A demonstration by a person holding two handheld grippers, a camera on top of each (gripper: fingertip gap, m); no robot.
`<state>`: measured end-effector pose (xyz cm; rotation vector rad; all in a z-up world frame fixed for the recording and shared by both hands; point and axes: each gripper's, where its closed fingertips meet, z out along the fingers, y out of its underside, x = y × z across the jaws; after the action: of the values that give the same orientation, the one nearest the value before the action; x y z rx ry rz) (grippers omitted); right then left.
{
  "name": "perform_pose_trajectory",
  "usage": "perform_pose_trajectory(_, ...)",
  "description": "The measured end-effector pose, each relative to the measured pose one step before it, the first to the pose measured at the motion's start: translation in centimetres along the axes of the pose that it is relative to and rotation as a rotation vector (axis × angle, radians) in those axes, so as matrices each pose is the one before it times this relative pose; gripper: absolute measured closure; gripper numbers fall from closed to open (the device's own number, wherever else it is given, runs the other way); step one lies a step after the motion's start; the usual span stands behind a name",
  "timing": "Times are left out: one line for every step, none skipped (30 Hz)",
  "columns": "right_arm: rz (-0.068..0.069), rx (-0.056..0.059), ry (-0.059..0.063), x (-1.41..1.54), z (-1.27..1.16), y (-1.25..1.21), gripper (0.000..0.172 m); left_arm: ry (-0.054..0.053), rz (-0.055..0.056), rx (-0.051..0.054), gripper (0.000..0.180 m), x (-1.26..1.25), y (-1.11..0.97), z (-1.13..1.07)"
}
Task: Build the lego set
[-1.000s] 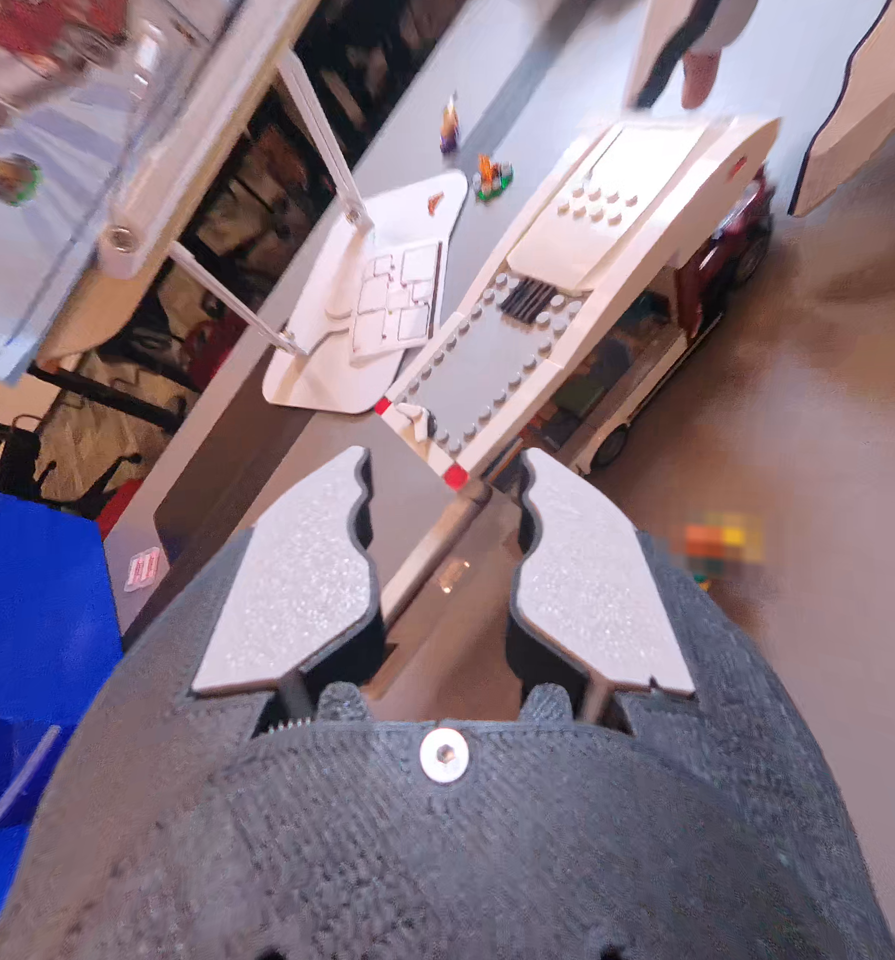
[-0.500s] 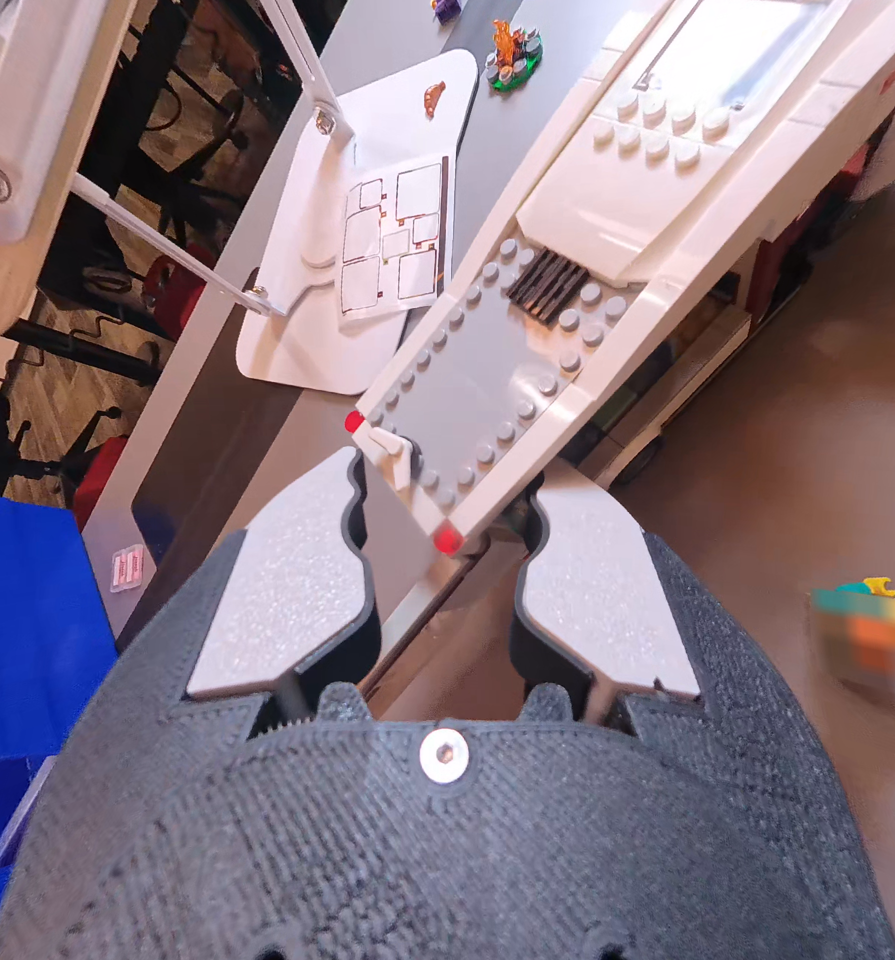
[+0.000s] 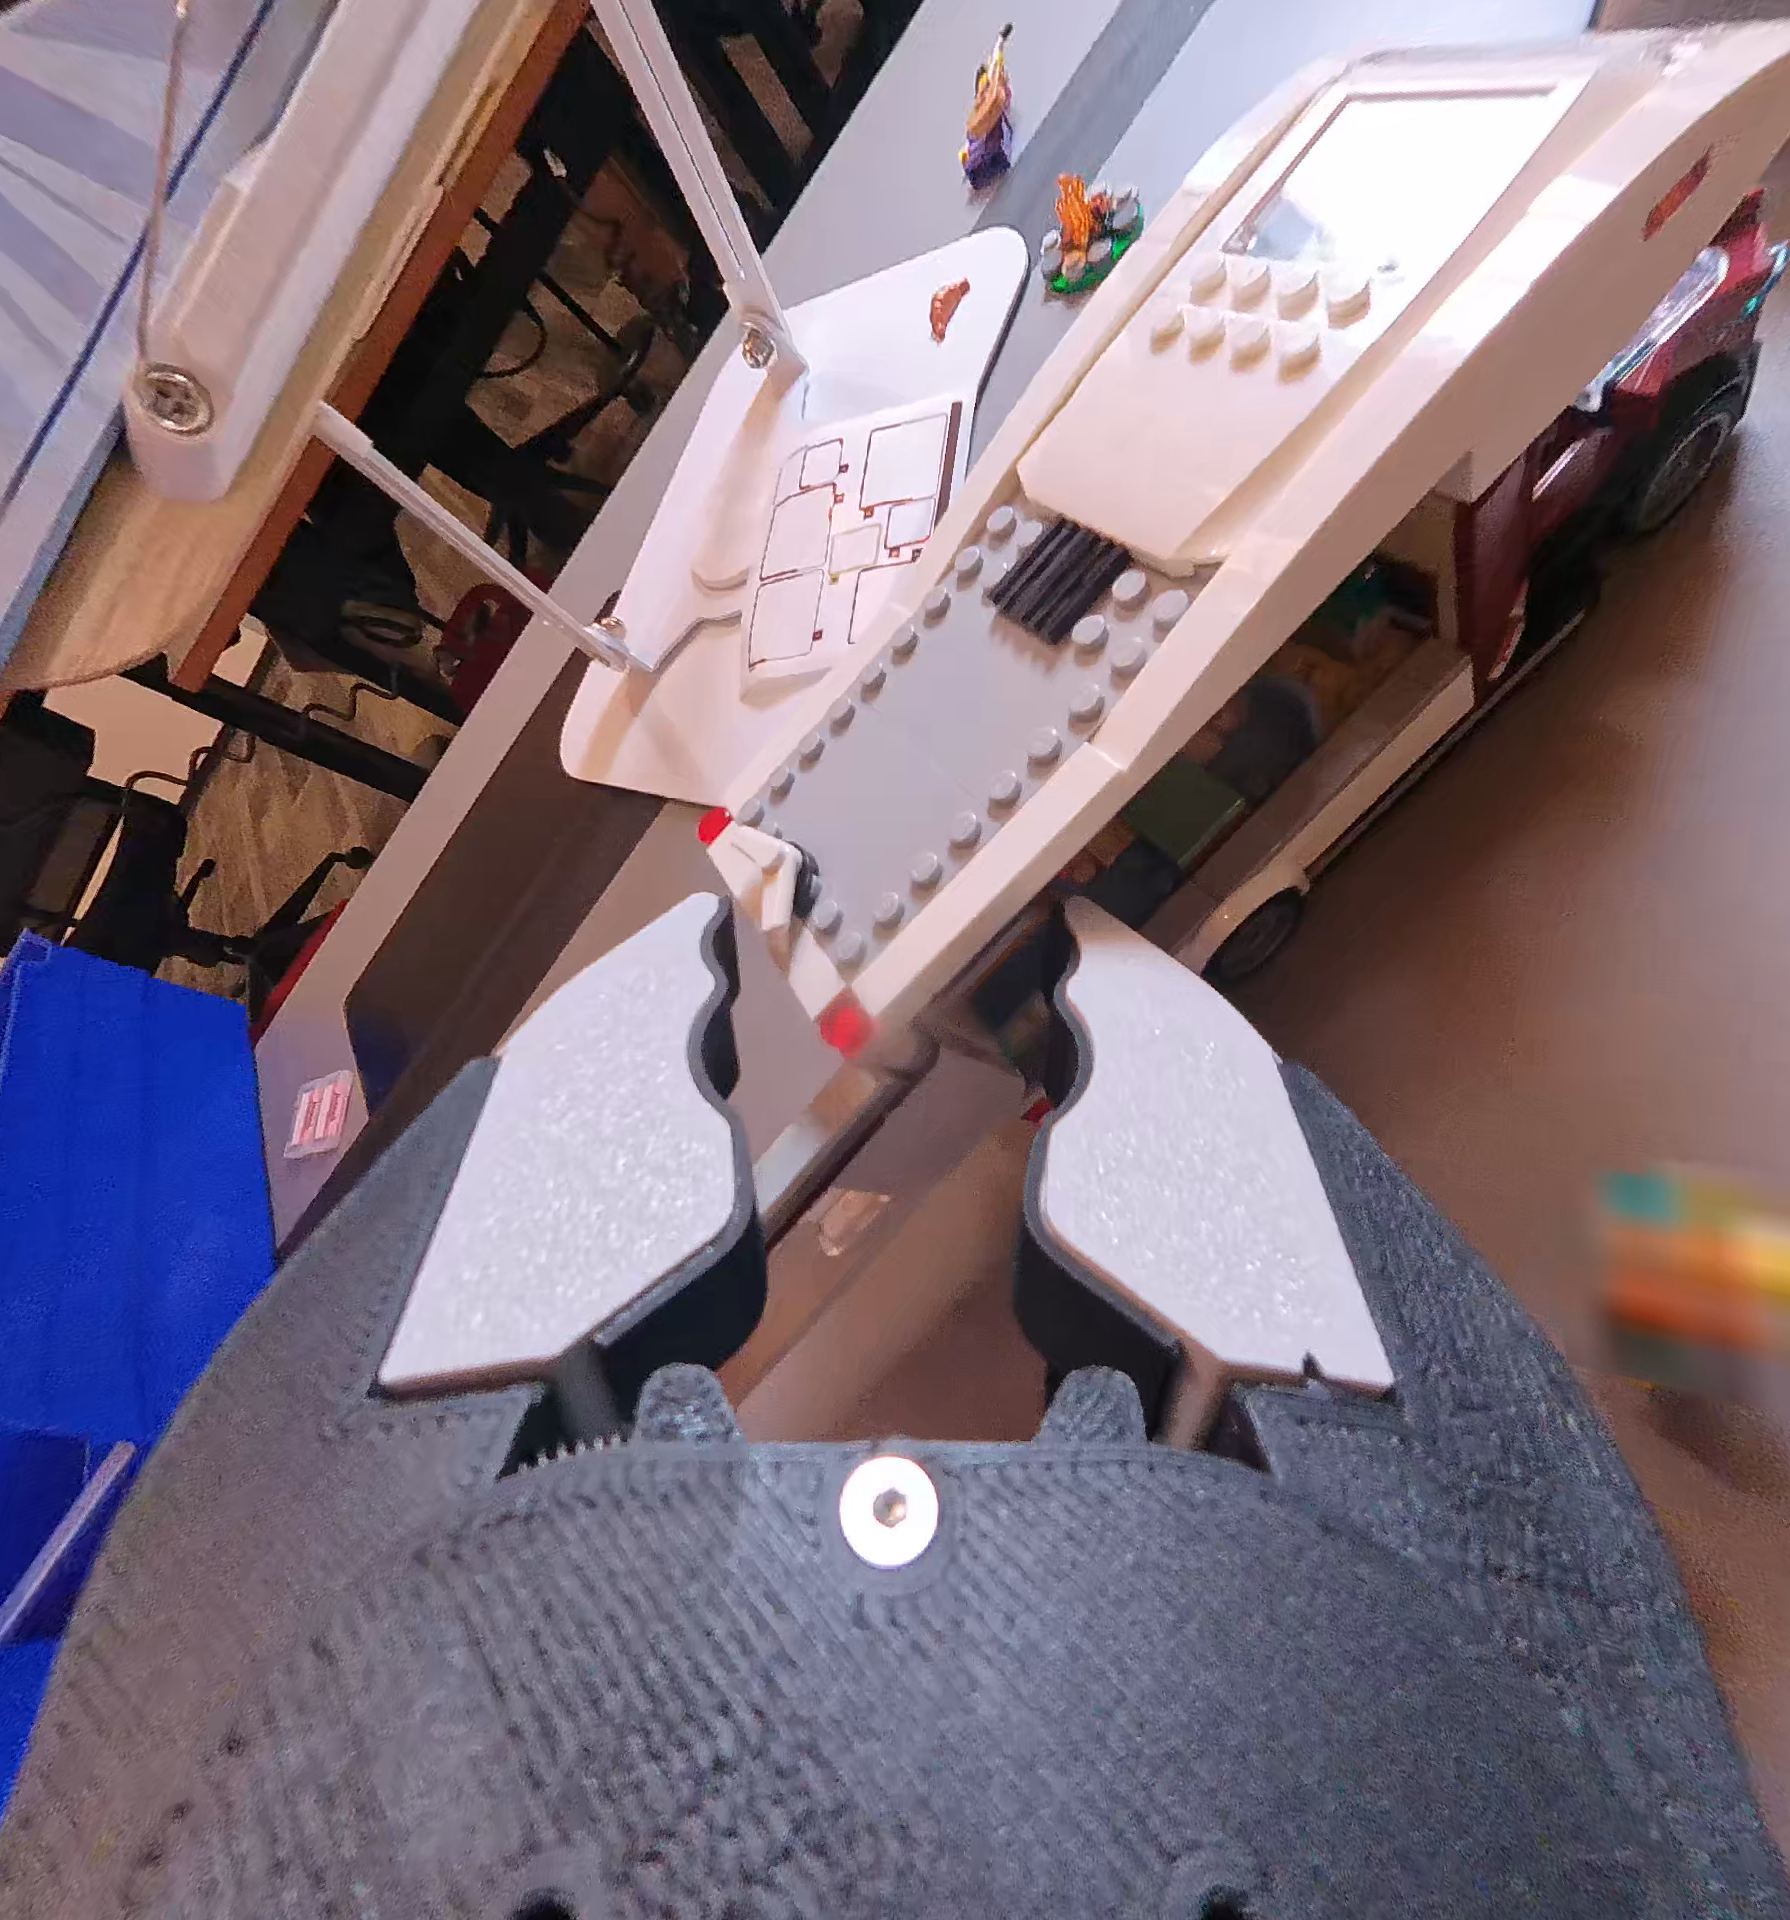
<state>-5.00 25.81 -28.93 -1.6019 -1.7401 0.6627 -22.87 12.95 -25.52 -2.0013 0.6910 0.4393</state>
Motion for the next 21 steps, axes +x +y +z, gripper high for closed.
perform_pose_trajectory(0.0168,0.0154,0.0267,0.684,0.176,-0.071,0.125,-0.0019,-0.0132,0.0089,0.123,0.049,-0.107,-0.353)
perform_pose_trajectory(0.0198,0.0194,0.0319,0.836,0.251,-0.194,0.125,-0.0013,-0.0135,0.0132,0.123,0.069,-0.164,-0.444)
perform_pose_trajectory(0.0181,0.0156,0.0382,0.966,0.375,-0.226,0.125,0.0013,-0.0167,0.0211,0.123,0.130,-0.264,-0.519)
perform_pose_trajectory(0.0111,0.0035,0.0295,0.863,0.495,-0.152,0.126,0.0025,-0.0234,0.0248,0.124,0.175,-0.284,-0.583)
perform_pose_trajectory(0.0052,-0.0027,0.0163,0.672,0.614,-0.129,0.126,0.0022,-0.0285,0.0261,0.125,0.191,-0.277,-0.607)
perform_pose_trajectory(0.0055,-0.0066,0.0143,0.653,0.705,-0.160,0.126,0.0022,-0.0292,0.0254,0.127,0.180,-0.204,-0.630)
perform_pose_trajectory(0.0055,-0.0143,0.0086,0.571,0.781,-0.123,0.127,0.0015,-0.0314,0.0242,0.129,0.157,-0.139,-0.601)
perform_pose_trajectory(0.0023,-0.0226,-0.0007,0.447,0.838,-0.074,0.127,0.0039,-0.0342,0.0237,0.130,0.160,-0.065,-0.568)
perform_pose_trajectory(0.0037,-0.0274,-0.0038,0.399,0.832,-0.067,0.127,0.0036,-0.0343,0.0210,0.132,0.133,0.013,-0.501)
perform_pose_trajectory(0.0022,-0.0328,-0.0037,0.349,0.794,-0.055,0.127,0.0012,-0.0306,0.0178,0.134,0.066,0.096,-0.438)
perform_pose_trajectory(-0.0053,-0.0345,-0.0054,0.260,0.678,-0.100,0.127,0.0006,-0.0229,0.0120,0.135,0.024,0.175,-0.354)
perform_pose_trajectory(-0.0109,-0.0272,-0.0007,0.263,0.506,-0.261,0.127,-0.0019,-0.0128,0.0043,0.136,-0.052,0.259,-0.269)
perform_pose_trajectory(-0.0063,-0.0358,-0.0142,0.021,0.429,-0.125,0.127,-0.0058,-0.0052,-0.0012,0.136,-0.131,0.304,-0.181)
perform_pose_trajectory(-0.0028,-0.0333,-0.0204,-0.113,0.280,-0.139,0.129,-0.0042,-0.0003,-0.0045,0.136,-0.124,0.268,-0.104)
perform_pose_trajectory(0.0016,-0.0340,-0.0286,-0.212,0.159,-0.080,0.132,-0.0016,0.0016,-0.0020,0.137,-0.105,0.194,-0.034)
perform_pose_trajectory(0.0020,-0.0306,-0.0137,-0.010,0.095,-0.029,0.133,0.0041,0.0022,-0.0017,0.137,-0.017,0.135,0.010)
perform_pose_trajectory(0.0015,-0.0237,-0.0119,0.000,0.068,-0.010,0.135,0.0084,0.0022,-0.0017,0.137,0.059,0.114,0.049)
perform_pose_trajectory(0.0097,-0.0128,-0.0186,-0.093,0.069,-0.015,0.136,0.0122,-0.0012,-0.0006,0.137,0.103,0.082,0.067)
perform_pose_trajectory(0.0118,-0.0032,-0.0153,-0.051,0.047,0.004,0.137,0.0169,-0.0057,0.0009,0.136,0.156,0.065,0.046)
perform_pose_trajectory(0.0107,0.0002,-0.0100,0.007,0.000,0.058,0.139,0.0244,-0.0132,0.0045,0.136,0.221,0.030,0.017)
perform_pose_trajectory(0.0067,0.0005,-0.0041,0.011,-0.064,0.104,0.139,0.0261,-0.0178,0.0066,0.135,0.186,0.008,-0.008)
